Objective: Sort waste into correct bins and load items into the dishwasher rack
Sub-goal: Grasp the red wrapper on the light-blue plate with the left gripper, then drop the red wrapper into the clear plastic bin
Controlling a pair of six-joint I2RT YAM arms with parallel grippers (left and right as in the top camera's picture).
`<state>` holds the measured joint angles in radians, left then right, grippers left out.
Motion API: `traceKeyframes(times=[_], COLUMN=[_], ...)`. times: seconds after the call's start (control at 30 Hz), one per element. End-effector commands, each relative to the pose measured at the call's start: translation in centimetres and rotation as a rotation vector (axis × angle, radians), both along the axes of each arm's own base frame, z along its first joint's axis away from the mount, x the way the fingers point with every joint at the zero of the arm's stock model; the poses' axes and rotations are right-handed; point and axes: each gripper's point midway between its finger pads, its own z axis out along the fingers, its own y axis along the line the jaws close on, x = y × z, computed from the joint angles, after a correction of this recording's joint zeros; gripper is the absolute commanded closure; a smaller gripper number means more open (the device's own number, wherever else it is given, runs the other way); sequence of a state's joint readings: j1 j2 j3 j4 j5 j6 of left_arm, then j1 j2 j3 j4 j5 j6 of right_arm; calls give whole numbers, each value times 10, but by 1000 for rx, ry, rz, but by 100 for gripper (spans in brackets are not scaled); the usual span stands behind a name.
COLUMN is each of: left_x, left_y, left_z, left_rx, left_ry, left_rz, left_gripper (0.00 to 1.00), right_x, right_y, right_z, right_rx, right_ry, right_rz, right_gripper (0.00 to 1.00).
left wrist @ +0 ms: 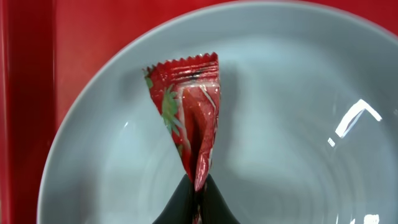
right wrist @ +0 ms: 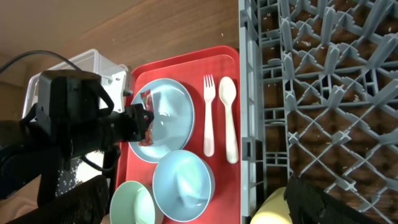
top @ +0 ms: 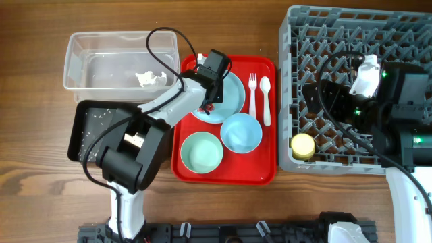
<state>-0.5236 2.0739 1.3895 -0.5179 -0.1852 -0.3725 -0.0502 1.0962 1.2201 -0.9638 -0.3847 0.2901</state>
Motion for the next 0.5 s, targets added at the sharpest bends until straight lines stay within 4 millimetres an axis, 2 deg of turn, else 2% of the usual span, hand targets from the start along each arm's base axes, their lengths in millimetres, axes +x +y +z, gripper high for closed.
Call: traceKeyframes(times=[0.0, 0.03, 0.07, 0.1, 0.13, 0.17, 0.23, 0.3, 0.33, 0.37, 0.43, 0.47], left_x=[8, 16, 20, 26, 30, 36, 47, 63, 68, 72, 74, 73], left_y=[1, 9, 17, 33, 50, 79, 116, 157, 167, 175, 186, 185], left_z=[60, 99, 122, 156, 178, 196, 198, 179, 170, 160, 148, 149], left_rx=[-47, -60, -61, -61, -56, -35, -18, 3, 1, -6, -23, -46], left_ry=[-75, -152, -207, -293, -349, -404, -418, -399, -384, -364, -332, -318], left_rz=[13, 36, 59, 104, 147, 218, 302, 389, 408, 422, 428, 395], left_gripper=[96, 96, 96, 96, 96, 96, 96, 93, 86, 71, 25, 14], right_x=[2, 2, 2, 2, 1, 1, 1, 2, 2, 2, 1, 1], right_y=[1, 1, 1, 1, 1, 1, 1, 1, 1, 1, 1, 1], right_z=[1, 1, 1, 1, 0, 0, 0, 0, 0, 0, 0, 0], right_rx=[-3, -3, -4, -3, -3, -3, -3, -3, -4, -3, -3, -3], right_ry=[-1, 0, 0, 1, 5, 6, 5, 4, 3, 3, 5, 5], right_rz=[3, 3, 3, 3, 2, 2, 2, 3, 4, 3, 4, 4], right_gripper=[8, 8, 8, 8, 8, 8, 8, 8, 8, 8, 7, 8])
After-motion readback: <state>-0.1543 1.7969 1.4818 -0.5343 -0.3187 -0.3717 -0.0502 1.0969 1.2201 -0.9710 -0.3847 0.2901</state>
